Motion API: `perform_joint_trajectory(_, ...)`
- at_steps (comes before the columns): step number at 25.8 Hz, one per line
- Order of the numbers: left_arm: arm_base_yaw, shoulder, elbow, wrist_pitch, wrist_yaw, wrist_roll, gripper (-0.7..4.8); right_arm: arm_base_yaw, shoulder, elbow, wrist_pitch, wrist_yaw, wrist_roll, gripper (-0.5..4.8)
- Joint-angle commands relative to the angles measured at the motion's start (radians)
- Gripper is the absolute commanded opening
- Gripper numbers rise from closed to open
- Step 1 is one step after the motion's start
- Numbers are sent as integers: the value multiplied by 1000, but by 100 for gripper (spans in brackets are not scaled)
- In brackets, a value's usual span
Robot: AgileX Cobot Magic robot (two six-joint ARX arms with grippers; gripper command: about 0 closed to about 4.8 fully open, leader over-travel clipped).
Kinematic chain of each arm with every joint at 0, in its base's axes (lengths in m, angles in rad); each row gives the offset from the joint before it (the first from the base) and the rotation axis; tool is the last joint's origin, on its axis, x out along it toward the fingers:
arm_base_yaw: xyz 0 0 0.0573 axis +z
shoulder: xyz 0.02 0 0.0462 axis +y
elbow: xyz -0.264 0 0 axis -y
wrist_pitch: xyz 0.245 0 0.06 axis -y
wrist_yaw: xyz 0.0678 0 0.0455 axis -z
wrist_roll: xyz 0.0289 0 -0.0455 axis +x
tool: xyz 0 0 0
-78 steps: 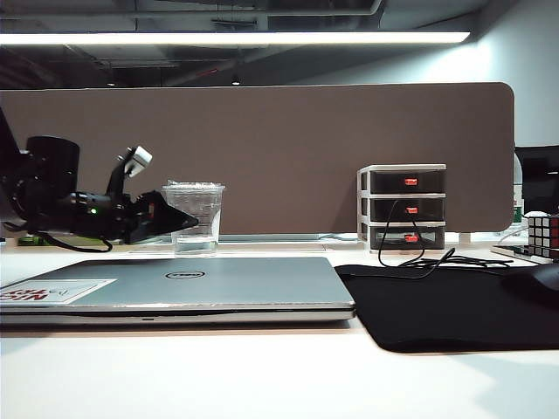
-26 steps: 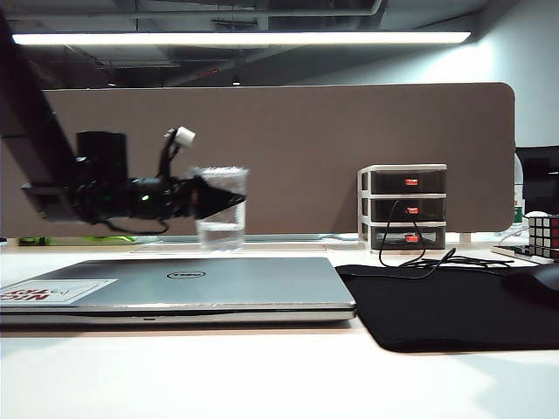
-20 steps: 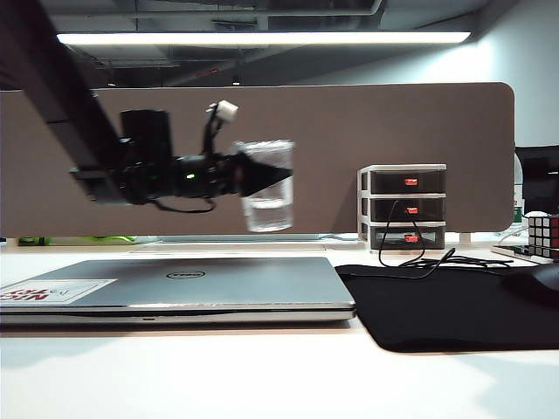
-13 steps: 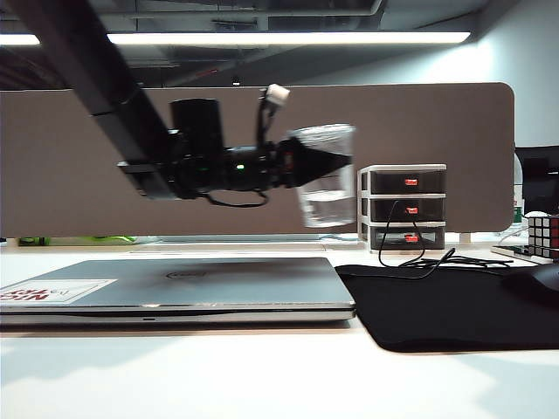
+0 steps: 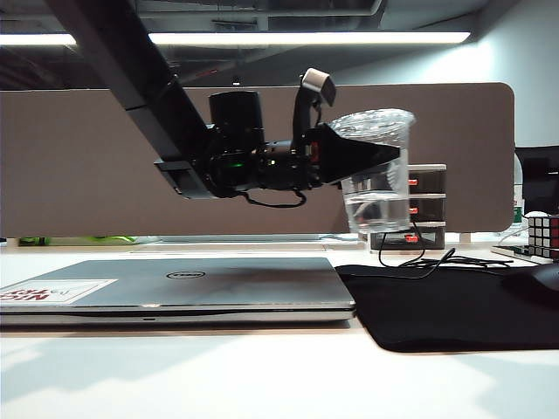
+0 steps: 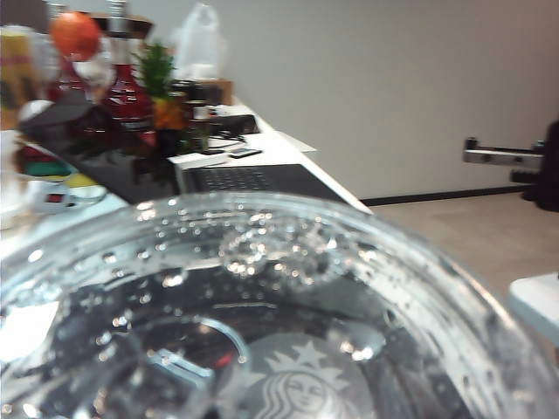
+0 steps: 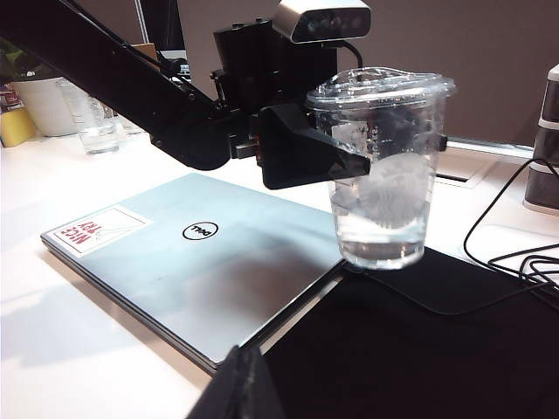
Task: Pick up the coffee cup and place it on the right side of the laptop.
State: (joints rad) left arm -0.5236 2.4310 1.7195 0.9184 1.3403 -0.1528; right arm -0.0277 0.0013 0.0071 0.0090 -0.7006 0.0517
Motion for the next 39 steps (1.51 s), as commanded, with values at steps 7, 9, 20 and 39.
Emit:
perform_joint_trajectory(7, -80, -11, -107, 6, -19, 119, 371, 1, -2, -6, 9, -2, -4, 0)
perform_joint_trajectory(9, -88, -11, -126, 7, -20, 131, 371, 1, -2, -6, 9, -2, -4, -1)
perform_joint_trajectory(20, -130, -11, -184, 2, -61, 209, 371, 1, -2, -6, -16, -16, -4, 0)
perform_joint_trajectory(39, -115, -10, -183, -10, -15, 233, 479, 1, -2, -6, -16, -16, -8, 0)
